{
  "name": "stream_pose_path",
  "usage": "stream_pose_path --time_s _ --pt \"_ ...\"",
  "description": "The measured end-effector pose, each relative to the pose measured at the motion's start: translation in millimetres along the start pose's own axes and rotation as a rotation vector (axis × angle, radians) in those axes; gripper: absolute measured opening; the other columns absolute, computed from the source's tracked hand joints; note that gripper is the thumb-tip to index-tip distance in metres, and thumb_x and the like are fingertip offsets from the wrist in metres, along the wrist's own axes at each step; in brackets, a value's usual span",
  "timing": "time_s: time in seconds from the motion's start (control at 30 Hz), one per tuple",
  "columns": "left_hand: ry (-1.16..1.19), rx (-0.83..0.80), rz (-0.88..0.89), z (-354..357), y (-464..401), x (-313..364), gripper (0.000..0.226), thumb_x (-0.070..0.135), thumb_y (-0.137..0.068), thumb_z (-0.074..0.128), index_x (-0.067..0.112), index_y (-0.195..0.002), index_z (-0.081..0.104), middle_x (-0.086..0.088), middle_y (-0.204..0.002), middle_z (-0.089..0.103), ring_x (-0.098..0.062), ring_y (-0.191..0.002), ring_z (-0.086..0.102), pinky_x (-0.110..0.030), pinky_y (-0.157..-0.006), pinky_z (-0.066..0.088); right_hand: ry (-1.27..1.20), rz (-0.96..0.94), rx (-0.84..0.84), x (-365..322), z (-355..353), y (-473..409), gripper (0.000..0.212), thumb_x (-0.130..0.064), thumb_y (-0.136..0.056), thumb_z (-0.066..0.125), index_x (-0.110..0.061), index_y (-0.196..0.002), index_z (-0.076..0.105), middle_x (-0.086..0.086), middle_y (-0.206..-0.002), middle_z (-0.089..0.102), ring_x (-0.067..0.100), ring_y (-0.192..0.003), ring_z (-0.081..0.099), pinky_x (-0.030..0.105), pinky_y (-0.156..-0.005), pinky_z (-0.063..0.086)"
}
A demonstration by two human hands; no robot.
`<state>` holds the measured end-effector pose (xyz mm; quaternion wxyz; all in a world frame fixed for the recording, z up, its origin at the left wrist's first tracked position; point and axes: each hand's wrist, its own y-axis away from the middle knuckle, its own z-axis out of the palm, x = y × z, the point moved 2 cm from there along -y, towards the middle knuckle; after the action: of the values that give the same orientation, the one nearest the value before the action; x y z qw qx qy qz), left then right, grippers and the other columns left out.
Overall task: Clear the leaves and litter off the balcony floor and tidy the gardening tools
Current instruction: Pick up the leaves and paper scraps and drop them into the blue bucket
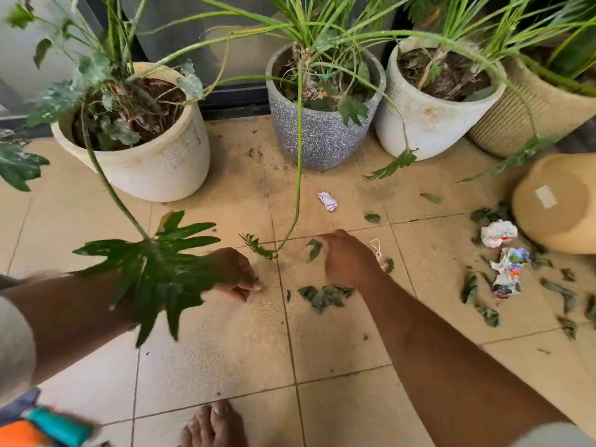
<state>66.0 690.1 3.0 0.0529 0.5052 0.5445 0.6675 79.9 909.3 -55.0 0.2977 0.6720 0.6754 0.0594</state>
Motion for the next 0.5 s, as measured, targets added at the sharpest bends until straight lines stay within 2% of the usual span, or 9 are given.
stream_pose_path --time_s 0.03,0.1,0.13,0.23,0.33,0.43,0.5 --pt "-0.029 0.118 -0.229 -17.6 16.1 -41.5 0.027 0.01 -0.083 0.088 -0.002 -0.104 0.074 -0.014 -0.09 0.082 -0.026 -0.089 0.081 -0.04 -0.085 0.067 0.013 -0.031 -0.018 -7.3 3.7 -2.4 0.085 -0.007 -0.081 0.063 -0.031 -0.159 0.04 0.003 -0.162 0.037 0.027 -0.145 0.04 0.046 -0.112 0.046" --pt "-0.061 0.147 -0.23 -12.4 25.1 -67.9 0.024 0.003 -0.084 0.085 -0.004 -0.104 0.074 -0.016 -0.092 0.081 -0.026 -0.089 0.081 -0.034 -0.077 0.067 0.05 -0.067 -0.066 -15.3 16.6 -10.5 0.09 -0.007 -0.081 0.063 -0.026 -0.163 0.031 0.001 -0.172 0.018 0.029 -0.154 0.024 0.051 -0.118 0.039" --pt "-0.04 0.14 -0.231 -11.8 26.7 -71.3 0.023 0.0 -0.084 0.085 -0.005 -0.103 0.074 -0.016 -0.094 0.081 -0.026 -0.089 0.081 -0.032 -0.075 0.066 0.086 -0.089 -0.081 -16.9 24.9 -12.6 0.087 -0.008 -0.082 0.064 -0.022 -0.162 0.033 0.002 -0.172 0.017 0.03 -0.154 0.024 0.052 -0.118 0.039" --pt "0.037 0.181 -0.234 -11.1 31.9 -76.4 0.022 -0.002 -0.084 0.085 -0.004 -0.103 0.075 -0.016 -0.094 0.081 -0.025 -0.089 0.081 -0.032 -0.075 0.066 0.205 -0.151 -0.019 -21.9 45.6 -9.4 0.064 -0.016 -0.083 0.068 -0.01 -0.145 0.054 0.009 -0.158 0.036 0.034 -0.139 0.039 0.045 -0.108 0.049" --pt "0.096 0.178 -0.218 -16.1 47.0 -87.6 0.025 -0.004 -0.084 0.085 -0.006 -0.106 0.073 -0.017 -0.096 0.081 -0.026 -0.09 0.081 -0.033 -0.077 0.066 0.175 -0.234 0.075 -28.6 53.8 0.6 0.037 -0.031 -0.092 0.064 -0.013 -0.123 0.066 0.007 -0.133 0.049 0.03 -0.122 0.048 0.039 -0.098 0.051" --pt "0.154 0.169 -0.166 -16.2 52.3 -91.3 0.032 -0.002 -0.082 0.086 -0.008 -0.109 0.07 -0.019 -0.099 0.081 -0.028 -0.092 0.081 -0.032 -0.077 0.066 0.162 -0.405 0.036 -35.4 65.5 19.7 0.042 -0.044 -0.093 0.065 -0.024 -0.129 0.065 0.002 -0.13 0.05 0.023 -0.123 0.046 0.038 -0.095 0.051" --pt "0.211 0.176 -0.149 -10.6 53.1 -92.7 0.037 -0.002 -0.082 0.086 -0.005 -0.114 0.069 -0.021 -0.101 0.08 -0.03 -0.095 0.081 -0.034 -0.08 0.066 0.232 -0.513 0.018 -37.7 74.5 31.6 0.045 -0.042 -0.091 0.071 -0.026 -0.132 0.064 0.0 -0.129 0.051 0.02 -0.121 0.044 0.038 -0.091 0.051"
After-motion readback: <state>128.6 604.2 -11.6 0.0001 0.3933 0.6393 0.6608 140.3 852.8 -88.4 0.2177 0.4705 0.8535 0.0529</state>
